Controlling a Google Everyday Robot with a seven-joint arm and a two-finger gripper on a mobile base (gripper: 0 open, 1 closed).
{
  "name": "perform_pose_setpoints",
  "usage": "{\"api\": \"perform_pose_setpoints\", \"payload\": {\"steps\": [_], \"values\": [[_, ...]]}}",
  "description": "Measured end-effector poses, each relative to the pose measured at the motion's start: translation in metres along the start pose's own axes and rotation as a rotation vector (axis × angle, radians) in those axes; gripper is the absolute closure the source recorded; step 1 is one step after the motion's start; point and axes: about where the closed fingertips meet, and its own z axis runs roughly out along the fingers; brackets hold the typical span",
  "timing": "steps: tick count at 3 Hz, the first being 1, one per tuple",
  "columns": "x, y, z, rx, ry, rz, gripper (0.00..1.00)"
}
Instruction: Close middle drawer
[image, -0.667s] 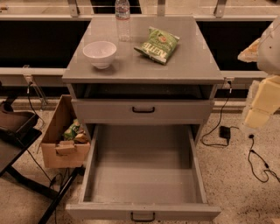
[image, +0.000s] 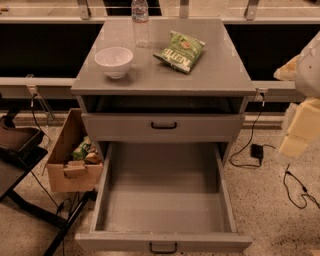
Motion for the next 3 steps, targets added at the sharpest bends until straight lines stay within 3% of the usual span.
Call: {"api": "perform_pose_setpoints", "payload": {"steps": [1,2,3], "values": [[0.009,0.028,0.005,0.023,-0.023,0.060,0.00],[0.036,0.066,0.037,0.039,0.014,0.138,0.00],[0.057,0.093,0.088,0.053,0.064,0.170,0.00]]}}
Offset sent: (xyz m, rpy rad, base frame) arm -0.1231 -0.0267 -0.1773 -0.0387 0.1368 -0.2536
